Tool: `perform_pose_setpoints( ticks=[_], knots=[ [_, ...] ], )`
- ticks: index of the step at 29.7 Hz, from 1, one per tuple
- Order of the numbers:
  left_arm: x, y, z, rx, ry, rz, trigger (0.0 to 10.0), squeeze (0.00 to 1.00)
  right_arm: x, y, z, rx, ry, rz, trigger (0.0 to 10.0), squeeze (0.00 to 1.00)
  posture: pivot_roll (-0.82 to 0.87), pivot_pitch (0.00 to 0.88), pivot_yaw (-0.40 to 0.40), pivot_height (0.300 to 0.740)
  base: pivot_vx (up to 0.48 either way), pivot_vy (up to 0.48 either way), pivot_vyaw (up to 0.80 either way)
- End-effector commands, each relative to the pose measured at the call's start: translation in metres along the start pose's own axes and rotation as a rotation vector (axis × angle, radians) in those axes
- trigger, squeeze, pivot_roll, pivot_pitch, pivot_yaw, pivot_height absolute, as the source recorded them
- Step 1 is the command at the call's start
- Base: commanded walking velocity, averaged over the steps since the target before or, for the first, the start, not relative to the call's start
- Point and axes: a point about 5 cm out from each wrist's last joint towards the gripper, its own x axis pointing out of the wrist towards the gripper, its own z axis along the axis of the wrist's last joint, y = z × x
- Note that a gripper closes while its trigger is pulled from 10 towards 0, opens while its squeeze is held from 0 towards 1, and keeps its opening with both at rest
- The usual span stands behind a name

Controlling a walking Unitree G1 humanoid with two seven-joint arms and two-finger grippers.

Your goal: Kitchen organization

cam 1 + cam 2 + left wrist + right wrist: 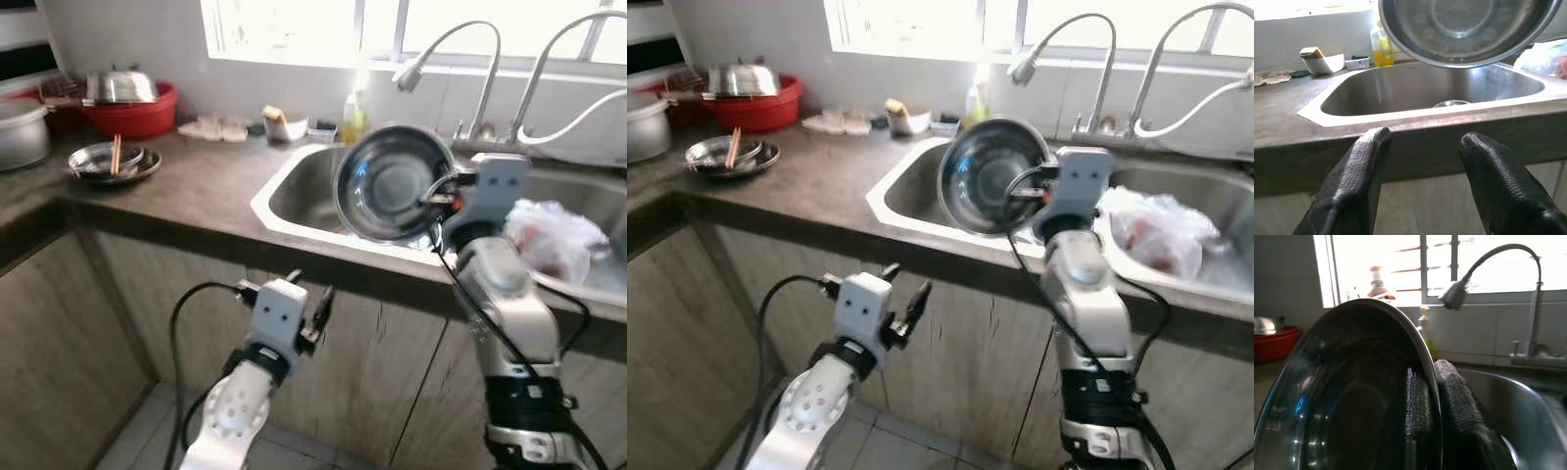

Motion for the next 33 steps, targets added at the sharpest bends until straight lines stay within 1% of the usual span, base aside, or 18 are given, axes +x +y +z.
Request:
perform_pose_setpoints(
  ticks=[1, 2, 3, 4, 6, 7, 9, 10, 12, 15, 19, 21, 23, 24, 25, 27, 28, 33],
  knots=[
    [0.002, -0.006, 0.006, -0.011, -0.021, -0.02, 10.0, 0.0, 0.006, -0.014, -0.001, -0.021, 0.005, -0.041, 10.0, 0.0, 0.0, 0.0, -0.063, 0.74, 0.3, 0.0, 0.0],
    [0.002, -0.006, 0.005, -0.01, -0.02, -0.02, 10.0, 0.0, 0.012, -0.016, -0.006, -0.034, 0.041, -0.047, 10.0, 0.0, 0.0, 0.0, -0.063, 0.74, 0.3, 0.0, 0.0],
    [0.002, -0.006, 0.005, -0.009, -0.019, -0.02, 10.0, 0.0, 0.014, -0.017, -0.008, -0.036, 0.049, -0.048, 10.0, 0.0, 0.0, 0.0, -0.063, 0.74, 0.3, 0.0, 0.0],
    [0.001, -0.006, 0.006, -0.01, -0.019, -0.02, 10.0, 0.0, 0.02, -0.02, -0.011, -0.041, 0.076, -0.058, 10.0, 0.0, 0.0, 0.0, -0.067, 0.74, 0.304, 0.0, 0.0],
    [0.0, -0.006, 0.006, -0.01, -0.02, -0.019, 10.0, 0.0, 0.026, -0.022, -0.013, -0.035, 0.084, -0.072, 10.0, 0.0, 0.0, 0.0, -0.068, 0.74, 0.304, 0.0, 0.0],
    [0.0, -0.006, 0.006, -0.01, -0.018, -0.019, 10.0, 0.0, 0.03, -0.023, -0.016, -0.039, 0.105, -0.071, 10.0, 0.0, 0.01, 0.0, -0.069, 0.74, 0.304, 0.0, 0.0],
    [-0.001, -0.006, 0.006, -0.011, -0.017, -0.019, 10.0, 0.0, 0.033, -0.022, -0.018, -0.041, 0.121, -0.069, 10.0, 0.0, 0.01, 0.004, -0.073, 0.74, 0.302, 0.0, 0.0],
    [-0.001, -0.006, 0.006, -0.011, -0.017, -0.018, 10.0, 0.0, 0.036, -0.022, -0.022, -0.053, 0.155, -0.06, 10.0, 0.0, 0.01, 0.004, -0.073, 0.74, 0.3, 0.0, 0.0],
    [-0.002, -0.007, 0.006, -0.013, -0.015, -0.018, 10.0, 0.0, 0.041, -0.021, -0.025, -0.037, 0.18, -0.06, 10.0, 0.0, 0.01, 0.014, -0.074, 0.74, 0.3, 0.0, 0.0],
    [-0.004, -0.008, 0.007, -0.013, -0.011, -0.018, 10.0, 0.0, 0.047, -0.019, -0.034, -0.064, 0.247, -0.049, 10.0, 0.0, 0.01, 0.024, -0.077, 0.74, 0.301, 0.0, 0.0],
    [-0.005, -0.008, 0.007, -0.014, -0.007, -0.016, 10.0, 0.0, 0.05, -0.018, -0.043, -0.083, 0.307, -0.047, 10.0, 0.0, 0.01, 0.031, -0.081, 0.74, 0.298, 0.0, 0.0],
    [-0.006, -0.008, 0.006, -0.015, -0.005, -0.015, 10.0, 0.0, 0.051, -0.018, -0.045, -0.071, 0.318, -0.055, 10.0, 0.0, 0.01, 0.033, -0.082, 0.74, 0.3, 0.0, 0.0],
    [-0.007, -0.008, 0.006, -0.015, 0.0, -0.014, 10.0, 0.0, 0.052, -0.018, -0.05, -0.075, 0.356, -0.046, 10.0, 0.0, 0.02, 0.036, -0.087, 0.74, 0.294, 0.0, 0.0],
    [-0.007, -0.008, 0.006, -0.015, 0.0, -0.014, 10.0, 0.0, 0.052, -0.018, -0.05, -0.075, 0.356, -0.046, 10.0, 0.0, 0.02, 0.036, -0.087, 0.74, 0.289, 0.0, 0.0],
    [-0.007, -0.008, 0.006, -0.016, 0.002, -0.012, 10.0, 0.0, 0.052, -0.017, -0.054, -0.073, 0.383, -0.044, 10.0, 0.0, 0.02, 0.036, -0.087, 0.74, 0.285, 0.0, 0.0],
    [-0.008, -0.008, 0.005, -0.017, 0.004, -0.008, 10.0, 0.0, 0.052, -0.018, -0.055, -0.042, 0.389, -0.05, 10.0, 0.0, 0.02, 0.035, -0.088, 0.74, 0.285, 0.0, 0.0],
    [-0.008, -0.009, 0.005, -0.019, 0.004, -0.007, 10.0, 0.0, 0.051, -0.018, -0.059, -0.042, 0.418, -0.044, 10.0, 0.0, 0.02, 0.032, -0.088, 0.74, 0.274, 0.0, 0.0],
    [-0.008, -0.009, 0.004, -0.018, 0.009, -0.001, 10.0, 0.0, 0.049, -0.019, -0.066, -0.029, 0.466, -0.047, 10.0, 0.0, 0.02, 0.024, -0.092, 0.74, 0.152, 0.0, 0.0]
  ],
)
